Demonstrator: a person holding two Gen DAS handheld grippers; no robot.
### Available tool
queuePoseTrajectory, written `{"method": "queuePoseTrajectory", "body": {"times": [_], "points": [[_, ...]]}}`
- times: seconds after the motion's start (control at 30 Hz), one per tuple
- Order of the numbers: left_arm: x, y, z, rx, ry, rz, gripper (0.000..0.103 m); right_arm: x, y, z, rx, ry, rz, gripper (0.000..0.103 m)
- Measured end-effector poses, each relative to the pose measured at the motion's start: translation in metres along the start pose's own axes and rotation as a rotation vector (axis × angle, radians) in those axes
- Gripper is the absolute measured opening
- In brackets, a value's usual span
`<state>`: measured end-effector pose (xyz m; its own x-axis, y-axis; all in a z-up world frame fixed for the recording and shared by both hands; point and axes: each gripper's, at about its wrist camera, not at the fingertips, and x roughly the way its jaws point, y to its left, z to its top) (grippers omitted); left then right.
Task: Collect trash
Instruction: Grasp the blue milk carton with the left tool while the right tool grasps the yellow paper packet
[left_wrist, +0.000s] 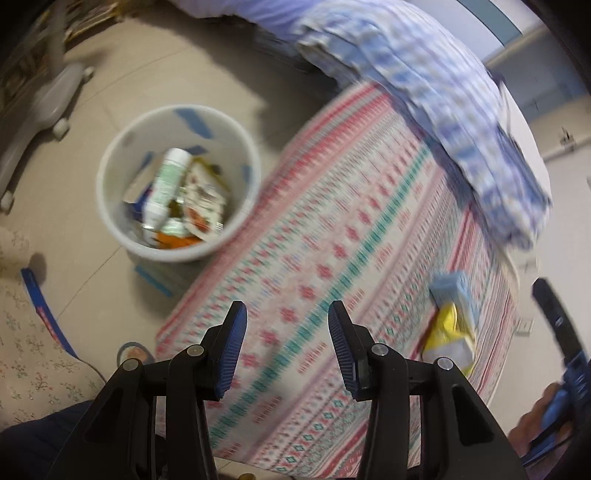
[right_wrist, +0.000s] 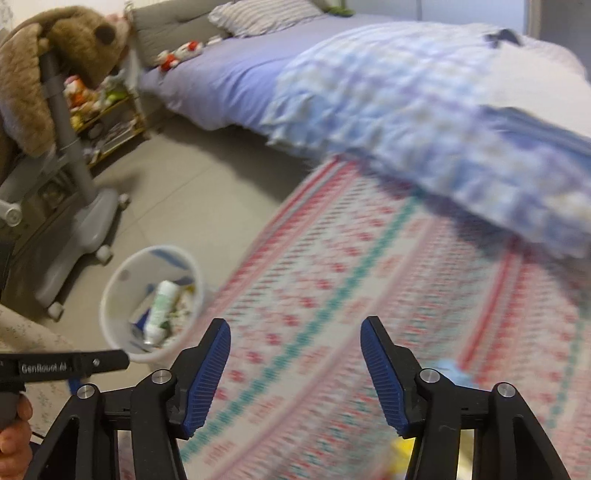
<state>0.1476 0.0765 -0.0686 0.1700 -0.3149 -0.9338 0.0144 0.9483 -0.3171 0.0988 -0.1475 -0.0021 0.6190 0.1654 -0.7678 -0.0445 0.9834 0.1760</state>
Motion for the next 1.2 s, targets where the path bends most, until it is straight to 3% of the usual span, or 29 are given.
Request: {"method": "queuePoseTrajectory", "body": {"times": [0.27,0.37,0.43,0.73,0.93,0.97,1.0,1.03,1.13,1.2], "points": [[0.035,-0.071,-0.039,0.158,0.077,-0.048,0.049,-0.044,-0.077,-0.034,0.083,-0.016,-0.098,0.064],[0.046,-0.090,-0.045,0.183,0.116,-0.088,0.049,-0.047,-0.096,-0.045,0.103,0.017,-0.110,0.064],[0.048,-0.100,-0.044,0.184,0.102,-0.084,0.049,-0.048,-0.105,-0.053,0.097,0.048,-0.111,0.064],[0.058,-0.125,-0.039,0.150,0.098,-0.079,0.049,-0.015,-0.107,-0.097,-0.034,0.215,-0.096,0.064],[0.062,-0.138,-0.036,0.150,0.094,-0.091,0.049,0.013,-0.104,-0.114,-0.054,0.261,-0.043,0.064],[0.062,-0.139,-0.036,0.149,0.094,-0.093,0.049,0.017,-0.102,-0.116,-0.064,0.265,-0.029,0.063],[0.063,-0.141,-0.035,0.149,0.094,-0.095,0.049,0.020,-0.100,-0.117,-0.071,0.272,-0.023,0.051],[0.063,-0.141,-0.034,0.148,0.095,-0.098,0.049,0.023,-0.097,-0.120,-0.079,0.282,-0.017,0.026],[0.064,-0.146,-0.032,0.141,0.090,-0.111,0.049,0.027,-0.094,-0.127,-0.085,0.321,-0.025,0.016],[0.065,-0.149,-0.031,0.137,0.087,-0.124,0.049,0.017,-0.093,-0.127,-0.090,0.314,-0.018,0.015]]}}
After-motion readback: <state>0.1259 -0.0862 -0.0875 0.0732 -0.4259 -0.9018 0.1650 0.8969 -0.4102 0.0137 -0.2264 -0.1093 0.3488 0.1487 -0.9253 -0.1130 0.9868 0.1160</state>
